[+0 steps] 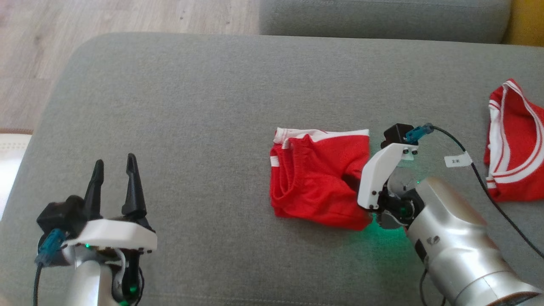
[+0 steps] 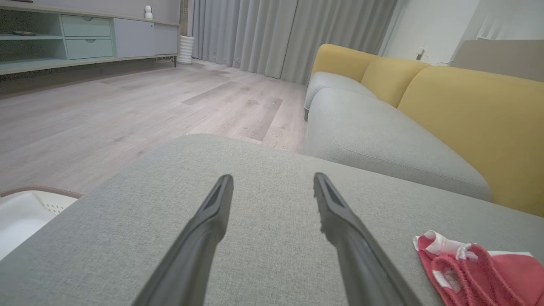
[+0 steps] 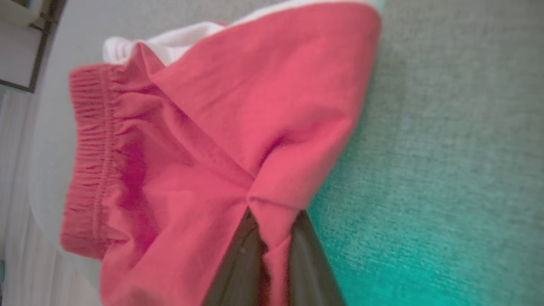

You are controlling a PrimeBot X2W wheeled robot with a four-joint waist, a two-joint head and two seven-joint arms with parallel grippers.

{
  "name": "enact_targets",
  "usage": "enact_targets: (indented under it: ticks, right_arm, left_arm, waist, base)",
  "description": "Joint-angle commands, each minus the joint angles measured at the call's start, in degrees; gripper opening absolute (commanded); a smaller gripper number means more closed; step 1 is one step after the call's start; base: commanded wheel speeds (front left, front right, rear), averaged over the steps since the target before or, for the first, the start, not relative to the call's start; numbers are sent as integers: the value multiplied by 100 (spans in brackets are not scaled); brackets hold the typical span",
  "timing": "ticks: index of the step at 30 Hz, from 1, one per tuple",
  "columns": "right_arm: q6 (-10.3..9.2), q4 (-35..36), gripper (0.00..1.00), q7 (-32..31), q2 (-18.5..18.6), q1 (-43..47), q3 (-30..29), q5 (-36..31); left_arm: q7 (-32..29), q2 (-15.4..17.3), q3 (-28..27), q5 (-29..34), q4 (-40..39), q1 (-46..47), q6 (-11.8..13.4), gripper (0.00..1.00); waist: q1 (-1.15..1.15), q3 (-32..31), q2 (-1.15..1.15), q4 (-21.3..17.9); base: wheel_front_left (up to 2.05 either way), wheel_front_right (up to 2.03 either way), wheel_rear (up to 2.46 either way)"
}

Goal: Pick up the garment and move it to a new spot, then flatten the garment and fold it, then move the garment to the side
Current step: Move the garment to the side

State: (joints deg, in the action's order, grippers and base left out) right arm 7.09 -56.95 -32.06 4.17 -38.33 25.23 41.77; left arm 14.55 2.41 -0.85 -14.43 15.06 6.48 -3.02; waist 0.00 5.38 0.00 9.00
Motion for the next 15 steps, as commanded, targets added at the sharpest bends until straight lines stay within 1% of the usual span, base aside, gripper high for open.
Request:
enact_targets:
  ticks: [1, 2, 5, 7, 10, 15]
  right_arm:
    - [40, 176, 0, 325, -126, -90, 108, -29]
    - [40, 176, 0, 325, -126, -90, 108, -29]
    - [40, 161, 0, 853, -90, -212, 143, -112]
    - [40, 114, 0, 1061, -76, -292, 171, -135]
    - [40, 73, 0, 1236, -30, -388, 244, -143]
    - [40, 92, 0, 1397, 70, -494, 366, -82]
  left_arm:
    - [45, 47, -162, 15, -168, 307, 11, 100]
    - [45, 47, -162, 15, -168, 307, 11, 100]
    - [45, 47, -145, 30, -173, 287, 2, 100]
    - [45, 47, -145, 50, -181, 279, -8, 100]
    - [45, 47, -106, 75, -205, 264, -40, 100]
    - [45, 47, 237, 105, -152, 291, -163, 100]
  waist:
    - [0, -35, 0, -75]
    - [0, -35, 0, -75]
    - [0, -98, 0, -212]
    - [0, -144, 0, -327]
    - [0, -207, 0, -523]
    - [0, -251, 0, -934]
  base:
    - [0, 0, 0]
    - [0, 0, 0]
    - [0, 0, 0]
    - [0, 0, 0]
    - [0, 0, 0]
    - [0, 0, 0]
